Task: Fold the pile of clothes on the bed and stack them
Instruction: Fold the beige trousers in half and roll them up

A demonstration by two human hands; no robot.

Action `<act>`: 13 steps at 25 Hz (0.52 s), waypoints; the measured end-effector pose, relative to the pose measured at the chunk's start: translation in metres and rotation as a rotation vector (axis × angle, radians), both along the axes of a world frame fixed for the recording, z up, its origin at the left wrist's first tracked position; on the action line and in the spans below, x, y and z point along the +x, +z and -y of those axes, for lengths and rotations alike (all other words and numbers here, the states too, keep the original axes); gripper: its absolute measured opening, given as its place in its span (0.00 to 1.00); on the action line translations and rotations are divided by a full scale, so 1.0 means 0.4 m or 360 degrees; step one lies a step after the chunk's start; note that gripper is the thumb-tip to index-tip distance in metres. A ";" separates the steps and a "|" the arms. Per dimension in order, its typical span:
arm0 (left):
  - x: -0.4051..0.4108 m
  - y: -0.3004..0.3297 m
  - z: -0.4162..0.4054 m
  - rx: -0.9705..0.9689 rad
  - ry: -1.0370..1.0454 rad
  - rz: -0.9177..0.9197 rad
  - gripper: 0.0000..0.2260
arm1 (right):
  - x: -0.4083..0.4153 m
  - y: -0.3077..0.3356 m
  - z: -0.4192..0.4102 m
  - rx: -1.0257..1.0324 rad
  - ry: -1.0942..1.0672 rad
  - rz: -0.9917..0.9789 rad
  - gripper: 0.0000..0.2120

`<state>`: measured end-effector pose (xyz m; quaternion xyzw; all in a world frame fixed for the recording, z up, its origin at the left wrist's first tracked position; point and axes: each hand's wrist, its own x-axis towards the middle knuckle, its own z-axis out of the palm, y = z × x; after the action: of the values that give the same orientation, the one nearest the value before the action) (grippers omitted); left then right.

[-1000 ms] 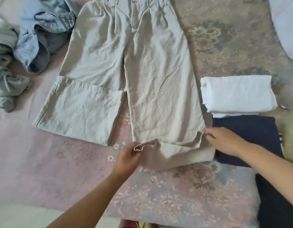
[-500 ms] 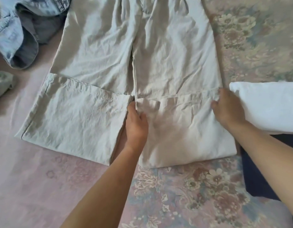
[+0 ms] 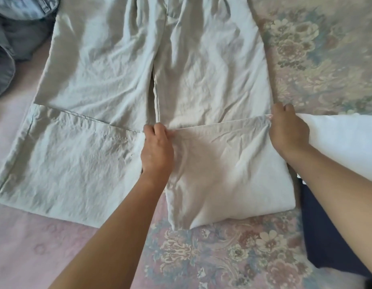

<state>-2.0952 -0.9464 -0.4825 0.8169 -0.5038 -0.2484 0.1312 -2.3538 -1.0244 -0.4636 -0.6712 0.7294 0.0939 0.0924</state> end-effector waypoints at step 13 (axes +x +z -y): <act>-0.070 -0.089 -0.392 -0.0364 -0.1660 0.0525 0.35 | -0.050 -0.112 -0.397 -0.0145 0.1083 0.0119 0.30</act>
<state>-2.1231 -0.7897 -0.5181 0.4681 -0.8788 -0.0931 -0.0017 -2.3736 -0.8656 -0.5085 -0.8825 0.4633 0.0620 0.0523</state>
